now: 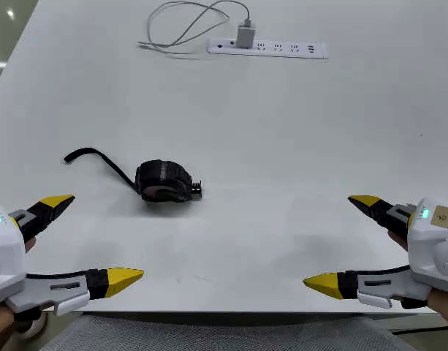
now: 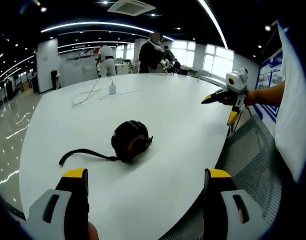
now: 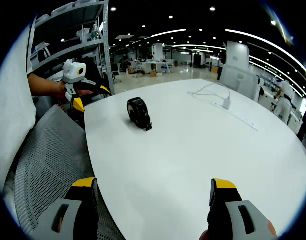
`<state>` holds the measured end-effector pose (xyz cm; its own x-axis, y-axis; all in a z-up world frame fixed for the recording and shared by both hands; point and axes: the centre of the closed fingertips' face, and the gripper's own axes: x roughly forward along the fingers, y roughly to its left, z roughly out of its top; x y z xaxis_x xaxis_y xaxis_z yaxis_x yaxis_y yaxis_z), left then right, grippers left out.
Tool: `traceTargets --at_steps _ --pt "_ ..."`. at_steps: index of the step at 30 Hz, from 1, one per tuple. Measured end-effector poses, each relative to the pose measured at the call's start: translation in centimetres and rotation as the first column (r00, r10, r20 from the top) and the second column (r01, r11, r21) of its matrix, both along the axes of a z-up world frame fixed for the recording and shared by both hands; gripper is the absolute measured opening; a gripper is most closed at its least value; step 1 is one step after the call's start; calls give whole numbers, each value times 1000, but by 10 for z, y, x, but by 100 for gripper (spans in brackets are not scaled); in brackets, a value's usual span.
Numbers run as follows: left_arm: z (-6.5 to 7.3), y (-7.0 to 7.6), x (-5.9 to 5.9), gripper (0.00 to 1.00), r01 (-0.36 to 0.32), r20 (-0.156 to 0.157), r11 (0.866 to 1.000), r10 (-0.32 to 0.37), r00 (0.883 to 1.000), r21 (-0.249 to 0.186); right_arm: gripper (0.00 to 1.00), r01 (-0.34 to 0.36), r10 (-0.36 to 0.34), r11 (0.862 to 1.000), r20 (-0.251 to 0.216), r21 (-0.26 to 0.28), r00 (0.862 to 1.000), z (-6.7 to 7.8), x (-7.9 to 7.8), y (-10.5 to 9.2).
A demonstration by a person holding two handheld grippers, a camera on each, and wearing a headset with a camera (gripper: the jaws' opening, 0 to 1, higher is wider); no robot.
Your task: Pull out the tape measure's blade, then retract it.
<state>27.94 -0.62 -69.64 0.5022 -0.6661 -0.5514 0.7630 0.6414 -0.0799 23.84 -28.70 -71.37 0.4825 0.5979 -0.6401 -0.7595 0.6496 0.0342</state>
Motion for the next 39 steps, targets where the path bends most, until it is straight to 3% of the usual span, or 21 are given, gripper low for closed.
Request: traceTargets --at_steps 27,39 --pt "-2 -2 5 94 17 -3 1000 -17 1000 6 91 -1 1 1000 -3 3 1000 -1 3 -1" --pt "-4 -12 21 94 61 7 998 -61 998 22 92 -35 35 999 -6 4 999 -7 18 11"
